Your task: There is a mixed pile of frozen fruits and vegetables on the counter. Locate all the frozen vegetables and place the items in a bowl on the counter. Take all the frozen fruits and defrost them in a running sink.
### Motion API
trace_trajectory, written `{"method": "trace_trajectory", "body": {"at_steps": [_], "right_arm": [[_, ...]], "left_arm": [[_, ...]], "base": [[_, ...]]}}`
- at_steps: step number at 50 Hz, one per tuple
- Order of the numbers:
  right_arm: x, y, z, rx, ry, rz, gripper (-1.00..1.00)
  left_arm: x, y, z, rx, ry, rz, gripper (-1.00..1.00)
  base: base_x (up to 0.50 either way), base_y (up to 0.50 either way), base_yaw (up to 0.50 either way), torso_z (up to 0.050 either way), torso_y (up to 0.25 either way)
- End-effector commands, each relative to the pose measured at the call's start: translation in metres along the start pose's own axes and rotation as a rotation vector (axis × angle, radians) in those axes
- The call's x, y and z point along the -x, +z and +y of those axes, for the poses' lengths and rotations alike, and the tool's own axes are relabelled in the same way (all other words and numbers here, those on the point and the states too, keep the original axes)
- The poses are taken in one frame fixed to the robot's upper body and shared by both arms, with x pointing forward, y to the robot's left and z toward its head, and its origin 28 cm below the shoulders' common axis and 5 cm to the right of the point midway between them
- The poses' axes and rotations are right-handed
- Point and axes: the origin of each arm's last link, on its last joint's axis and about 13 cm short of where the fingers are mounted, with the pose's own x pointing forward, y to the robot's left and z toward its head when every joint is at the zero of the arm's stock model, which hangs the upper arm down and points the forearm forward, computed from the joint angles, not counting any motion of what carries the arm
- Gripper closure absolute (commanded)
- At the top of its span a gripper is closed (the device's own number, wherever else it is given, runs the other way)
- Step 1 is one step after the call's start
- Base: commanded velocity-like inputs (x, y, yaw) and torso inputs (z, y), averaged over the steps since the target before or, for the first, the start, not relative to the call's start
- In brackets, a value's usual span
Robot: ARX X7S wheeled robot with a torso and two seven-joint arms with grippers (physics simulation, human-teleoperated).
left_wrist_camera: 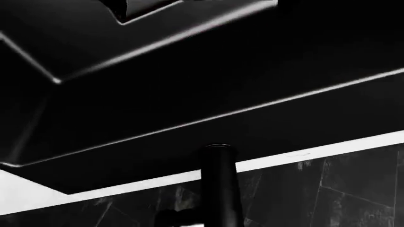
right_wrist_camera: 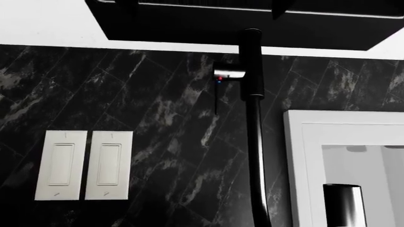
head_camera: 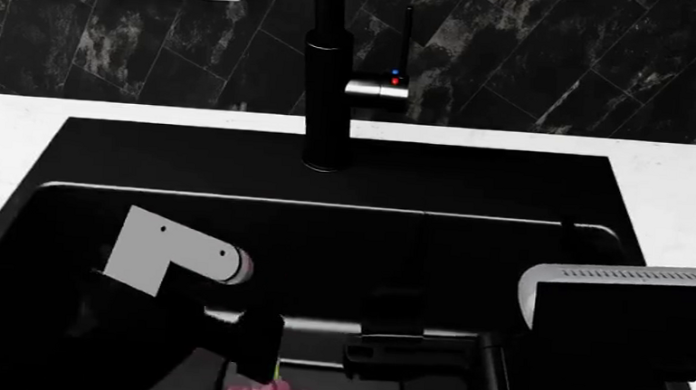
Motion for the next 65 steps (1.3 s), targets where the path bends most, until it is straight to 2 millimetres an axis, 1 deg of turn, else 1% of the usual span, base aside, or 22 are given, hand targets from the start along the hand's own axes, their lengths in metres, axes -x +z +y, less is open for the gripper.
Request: {"method": "trace_trajectory", "body": {"at_steps": [1,2,4,5,7,9,12,15,17,18,21,24,25,27,30,31,32,49,54,65], "right_arm": [[0.000,-0.004,0.000,-0.002,0.009,0.024,-1.00],[-0.001,-0.004,0.000,-0.002,0.009,0.026,-1.00],[-0.001,-0.005,0.000,0.014,-0.003,0.031,-1.00],[-0.001,-0.005,0.000,0.021,-0.007,0.029,-1.00],[0.000,-0.003,0.000,0.024,-0.009,0.023,-1.00],[0.000,-0.002,0.001,0.035,-0.008,0.018,-1.00],[0.002,0.000,0.001,0.036,-0.003,0.009,-1.00],[0.002,0.001,0.001,0.023,0.004,0.008,-1.00],[0.002,0.002,0.002,0.032,0.006,0.003,-1.00],[0.002,0.002,0.002,0.032,0.006,0.003,-1.00],[0.003,0.004,0.002,0.042,0.010,-0.011,-1.00],[0.005,0.005,0.001,0.068,0.012,-0.012,-1.00],[0.005,0.005,0.001,0.072,0.015,-0.015,-1.00],[0.005,0.007,0.000,0.073,0.012,-0.021,-1.00],[0.006,0.010,0.000,0.072,0.008,-0.037,-1.00],[0.005,0.012,0.005,0.068,0.035,-0.061,-1.00],[0.005,0.012,0.005,0.066,0.033,-0.062,-1.00],[0.006,0.010,0.005,0.080,0.033,-0.055,-1.00],[0.006,0.010,0.004,0.083,0.032,-0.059,-1.00],[0.006,0.009,0.004,0.077,0.024,-0.063,-1.00]], "left_arm": [[0.050,0.053,0.001,-0.024,0.051,-0.215,-1.00],[0.054,0.056,0.002,-0.027,0.058,-0.228,-1.00],[0.072,0.063,0.001,-0.019,0.069,-0.279,-1.00],[0.082,0.064,-0.001,-0.019,0.064,-0.299,-1.00],[0.091,0.062,-0.004,-0.025,0.073,-0.310,-1.00],[0.103,0.061,-0.003,-0.019,0.096,-0.339,-1.00],[0.114,0.060,0.001,0.005,0.137,-0.364,-1.00],[0.122,0.053,0.002,0.044,0.138,-0.374,-1.00],[0.124,0.048,0.004,0.023,0.172,-0.372,-1.00],[0.130,0.047,0.006,0.035,0.186,-0.381,-1.00],[0.136,0.048,0.008,0.029,0.200,-0.400,-1.00],[0.137,0.045,0.010,0.022,0.212,-0.395,-1.00],[0.134,0.044,0.009,-0.008,0.216,-0.387,-1.00],[0.130,0.047,0.010,0.011,0.216,-0.391,-1.00],[0.138,0.047,0.012,0.014,0.227,-0.397,-1.00],[0.143,0.047,0.018,0.029,0.247,-0.407,-1.00],[0.143,0.047,0.019,0.034,0.253,-0.409,-1.00],[0.143,0.048,0.017,0.018,0.256,-0.409,-1.00],[0.149,0.046,0.019,0.011,0.263,-0.410,-1.00],[0.144,0.048,0.017,0.011,0.255,-0.409,-1.00]], "base": [[0.00,0.00,0.00,0.000,0.000],[0.00,0.00,0.00,0.000,0.000],[0.00,0.00,0.00,0.000,0.000],[0.00,0.00,0.00,0.000,0.000],[0.00,0.00,0.00,0.000,0.000],[0.00,0.00,0.00,0.000,0.000],[0.00,0.00,0.00,0.000,0.000],[0.00,0.00,0.00,0.000,0.000],[0.00,0.00,0.00,0.000,0.000],[0.00,0.00,0.00,0.000,0.000],[0.00,0.00,0.00,0.000,0.000],[0.00,0.00,0.00,0.000,0.000],[0.00,0.00,0.00,0.000,0.000],[0.00,0.00,0.00,0.000,0.000],[0.00,0.00,0.00,0.000,0.000],[-0.12,0.50,0.00,0.000,0.000],[-0.12,0.50,0.00,0.000,0.000],[-0.16,0.50,0.00,0.000,0.000],[-0.09,0.50,0.00,0.000,0.000],[0.00,0.50,0.00,0.000,0.000]]}}
